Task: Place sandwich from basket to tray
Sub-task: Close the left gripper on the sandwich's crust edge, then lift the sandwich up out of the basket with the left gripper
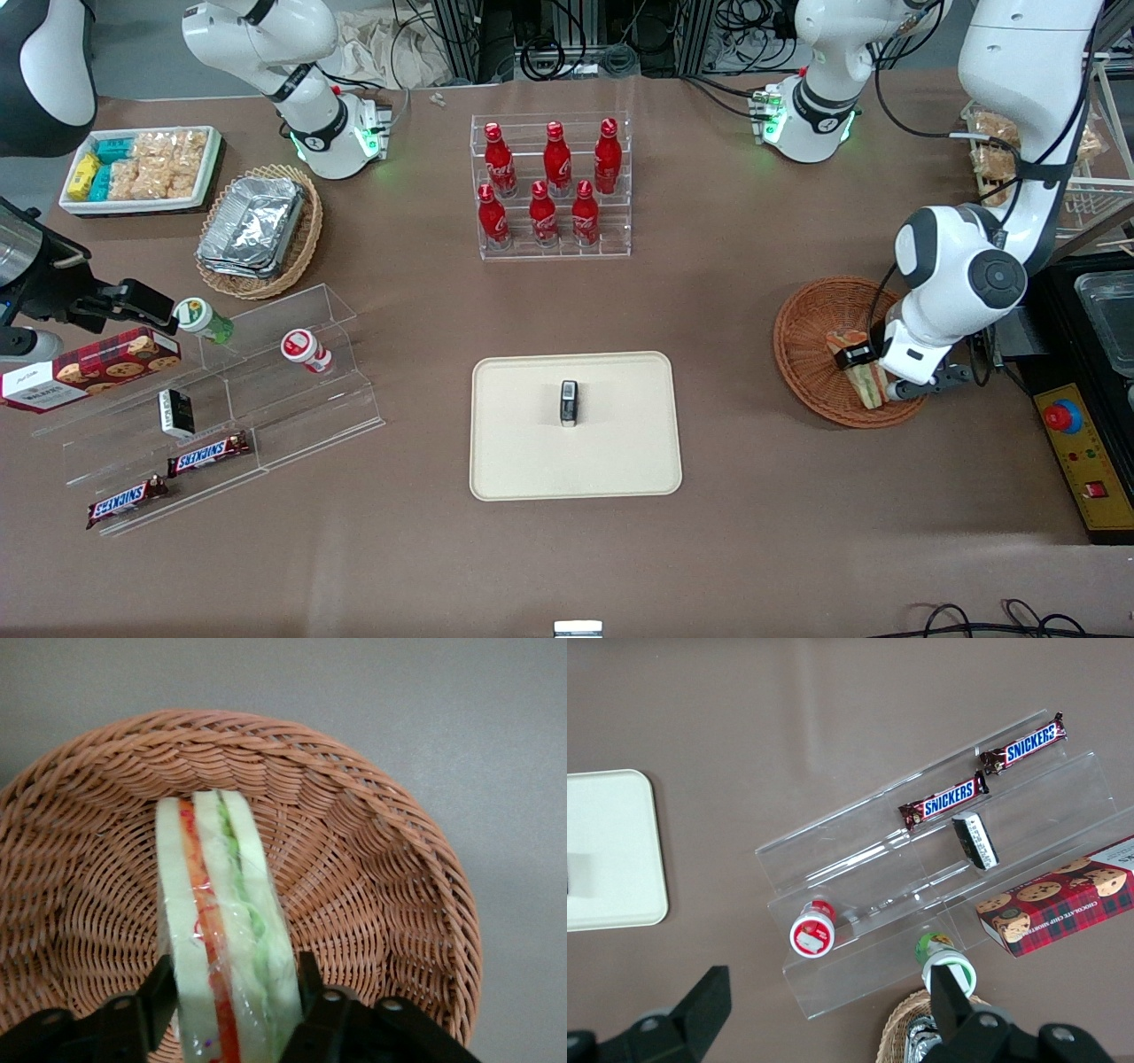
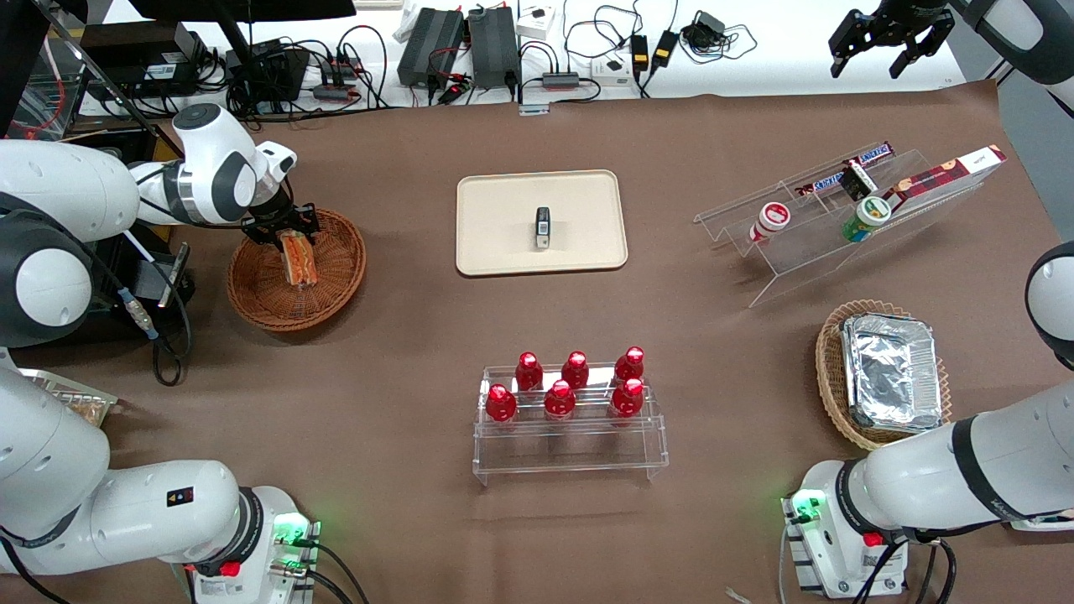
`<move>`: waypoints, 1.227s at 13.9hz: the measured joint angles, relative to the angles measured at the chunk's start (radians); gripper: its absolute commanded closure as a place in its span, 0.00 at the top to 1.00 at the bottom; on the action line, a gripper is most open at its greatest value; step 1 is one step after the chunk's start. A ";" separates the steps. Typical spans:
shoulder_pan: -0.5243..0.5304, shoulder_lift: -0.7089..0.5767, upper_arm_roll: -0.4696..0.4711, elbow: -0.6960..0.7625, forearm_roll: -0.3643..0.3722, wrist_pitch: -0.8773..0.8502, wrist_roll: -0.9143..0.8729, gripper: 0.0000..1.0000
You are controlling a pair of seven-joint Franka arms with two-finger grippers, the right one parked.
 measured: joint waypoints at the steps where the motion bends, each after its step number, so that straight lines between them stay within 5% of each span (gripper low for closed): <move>1: 0.000 -0.002 0.000 0.001 0.000 0.000 0.000 0.00; 4: 0.000 -0.020 0.000 0.011 0.001 -0.026 0.000 0.00; 9: 0.001 -0.112 0.000 0.150 0.001 -0.328 0.000 0.00; 14: -0.003 -0.157 -0.013 0.478 -0.024 -0.791 -0.009 0.00; 17: -0.004 -0.156 -0.063 0.598 -0.085 -0.882 -0.049 0.00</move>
